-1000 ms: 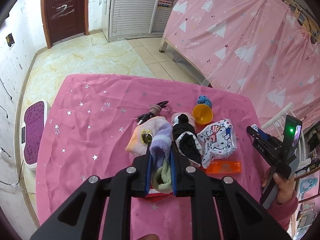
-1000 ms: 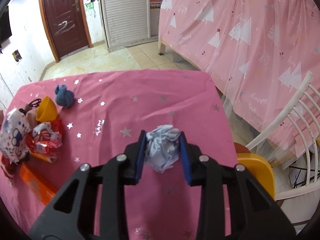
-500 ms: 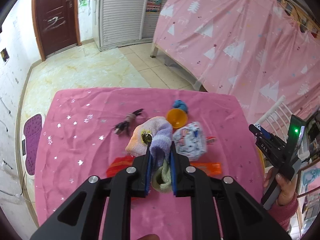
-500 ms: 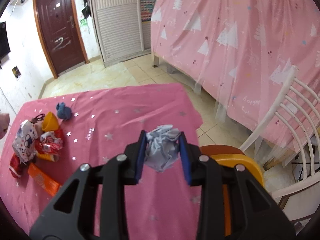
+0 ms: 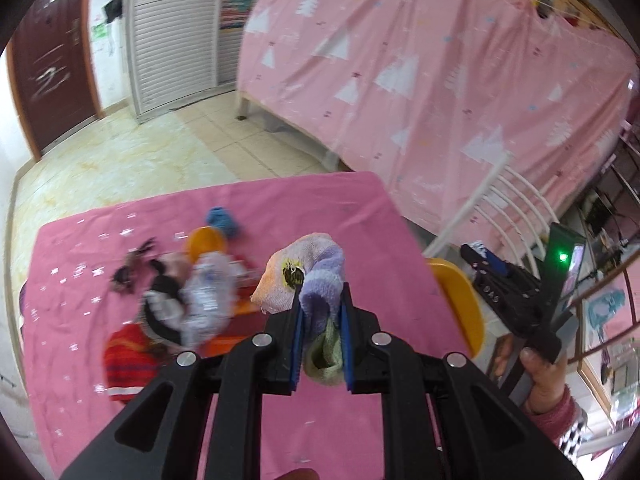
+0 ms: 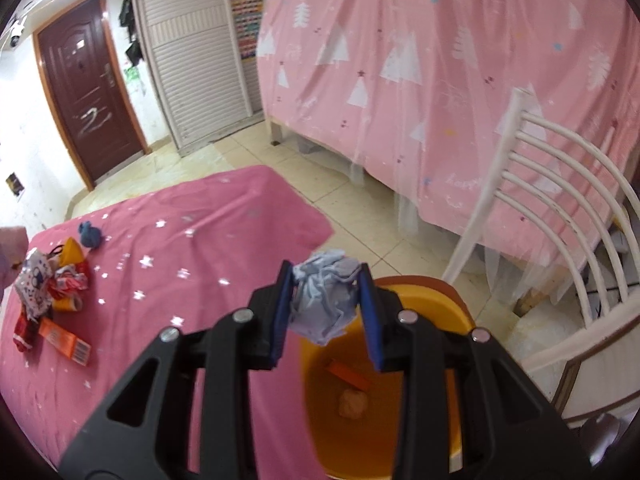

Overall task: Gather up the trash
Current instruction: 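Carry the tissue and sock to the yellow bin and release both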

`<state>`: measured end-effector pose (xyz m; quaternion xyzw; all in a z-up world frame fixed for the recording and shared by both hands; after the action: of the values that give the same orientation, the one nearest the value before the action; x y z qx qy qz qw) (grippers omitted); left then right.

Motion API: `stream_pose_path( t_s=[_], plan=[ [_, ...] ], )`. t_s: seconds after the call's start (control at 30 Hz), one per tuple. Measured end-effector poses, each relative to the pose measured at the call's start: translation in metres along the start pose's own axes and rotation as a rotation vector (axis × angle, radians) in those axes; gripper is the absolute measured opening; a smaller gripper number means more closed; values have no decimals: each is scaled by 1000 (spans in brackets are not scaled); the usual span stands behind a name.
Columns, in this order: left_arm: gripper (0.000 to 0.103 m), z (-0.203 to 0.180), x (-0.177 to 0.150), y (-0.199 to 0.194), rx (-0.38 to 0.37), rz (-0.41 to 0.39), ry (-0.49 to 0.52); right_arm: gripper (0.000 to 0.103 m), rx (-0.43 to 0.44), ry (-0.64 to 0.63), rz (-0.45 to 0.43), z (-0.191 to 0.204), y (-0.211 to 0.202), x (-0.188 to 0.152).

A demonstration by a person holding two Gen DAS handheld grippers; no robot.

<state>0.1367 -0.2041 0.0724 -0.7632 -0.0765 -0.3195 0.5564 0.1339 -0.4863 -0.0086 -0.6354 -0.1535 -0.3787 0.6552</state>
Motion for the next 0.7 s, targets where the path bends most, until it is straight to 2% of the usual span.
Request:
stream_pose_path(
  t_s=[0.33,0.7],
  plan=[
    [9,-96,15,47,-107,47,85,30,-25,81,34,-57,6,-32],
    [9,-187,6,105,-204,124,216,31,9,126,106,-82,28,-59]
  ],
)
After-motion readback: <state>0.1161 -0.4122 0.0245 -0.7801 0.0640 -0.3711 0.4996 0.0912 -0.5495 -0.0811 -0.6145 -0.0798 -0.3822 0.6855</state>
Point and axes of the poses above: each gripper's, at about its wrist camera, not at the fingertips, and y roughly the way its jaws point, z to its left, x to its top, the point moved 6 cm from there along y, roughly the way its jaws point, and after that the axes turned 3 degrees about y, right-handed, at the moved point
